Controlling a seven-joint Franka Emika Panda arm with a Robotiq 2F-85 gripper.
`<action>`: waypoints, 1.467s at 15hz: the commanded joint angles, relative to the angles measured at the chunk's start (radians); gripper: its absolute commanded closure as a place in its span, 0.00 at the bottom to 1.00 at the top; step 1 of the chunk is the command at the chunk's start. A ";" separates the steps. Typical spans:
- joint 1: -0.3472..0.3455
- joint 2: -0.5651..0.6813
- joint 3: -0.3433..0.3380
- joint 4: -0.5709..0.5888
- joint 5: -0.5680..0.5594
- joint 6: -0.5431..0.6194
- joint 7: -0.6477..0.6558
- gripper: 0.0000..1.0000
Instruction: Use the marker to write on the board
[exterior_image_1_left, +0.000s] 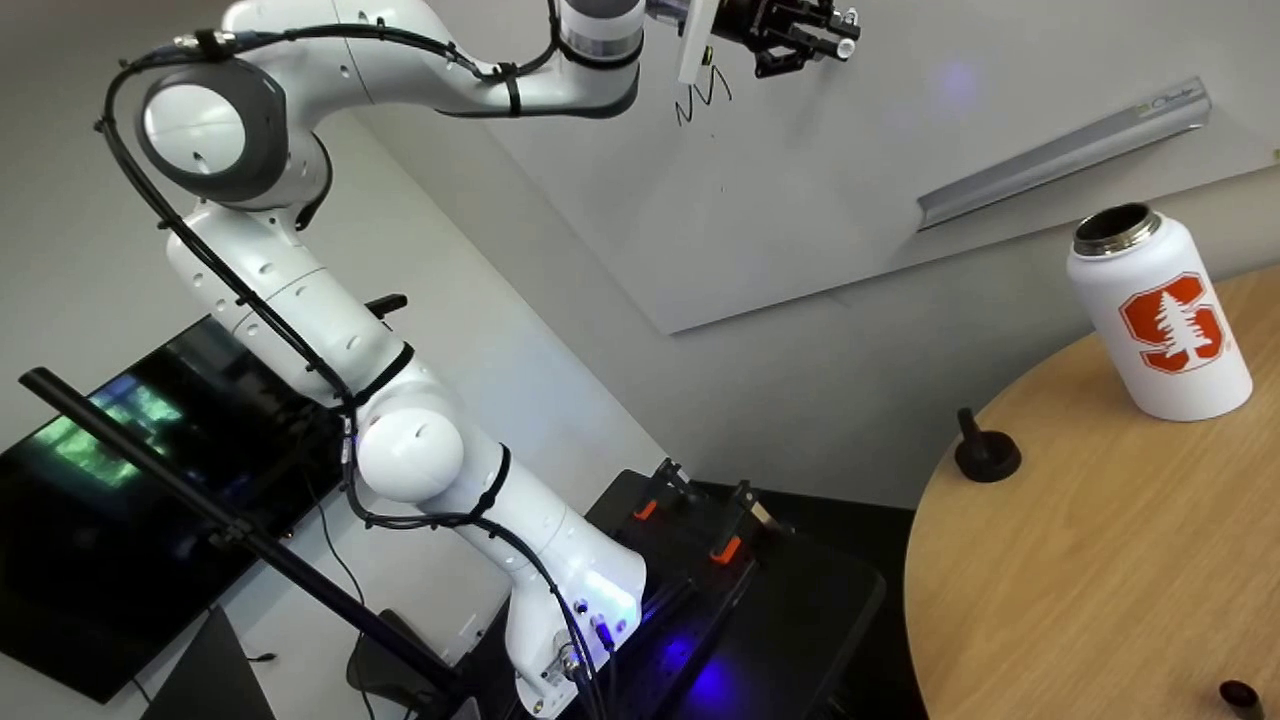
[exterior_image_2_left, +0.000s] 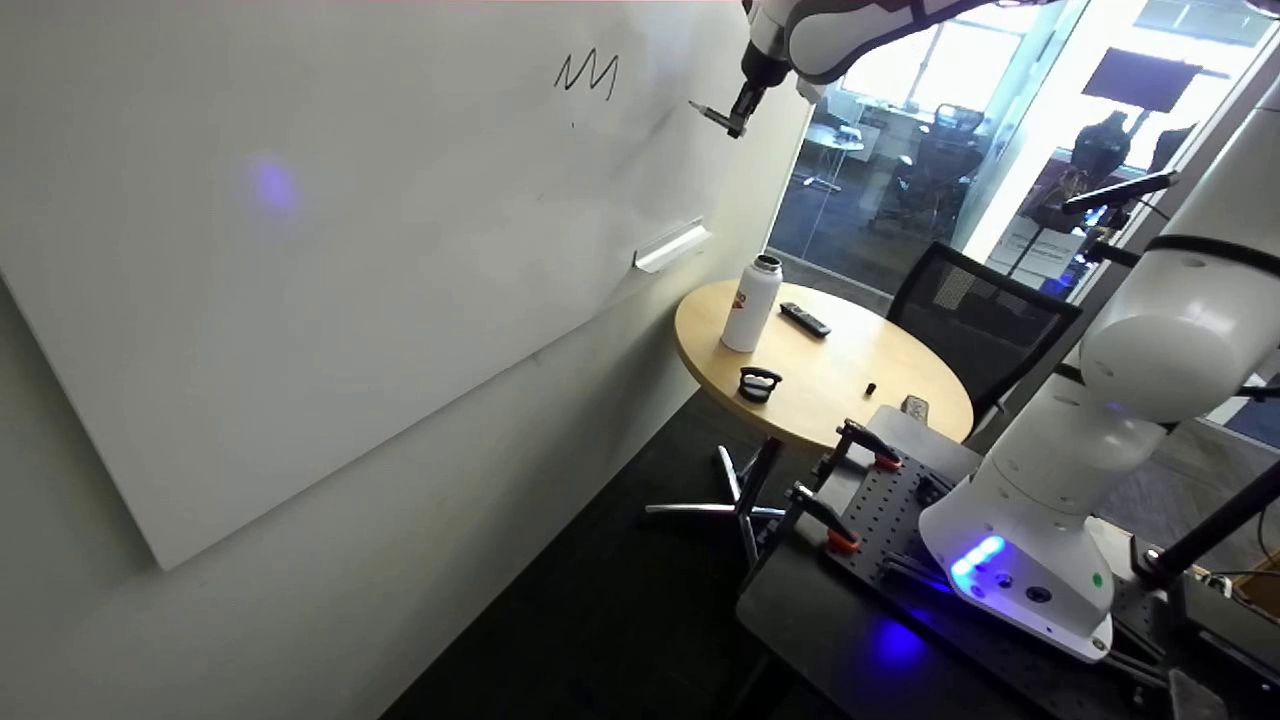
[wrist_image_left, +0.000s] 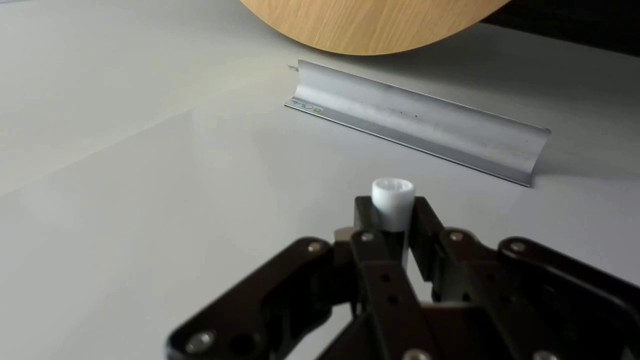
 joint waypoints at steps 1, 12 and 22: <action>0.011 -0.004 -0.014 0.059 0.035 -0.053 -0.038 0.91; 0.017 0.080 -0.022 0.169 0.080 -0.267 -0.134 0.91; 0.016 0.168 -0.028 0.288 0.072 -0.272 -0.104 0.91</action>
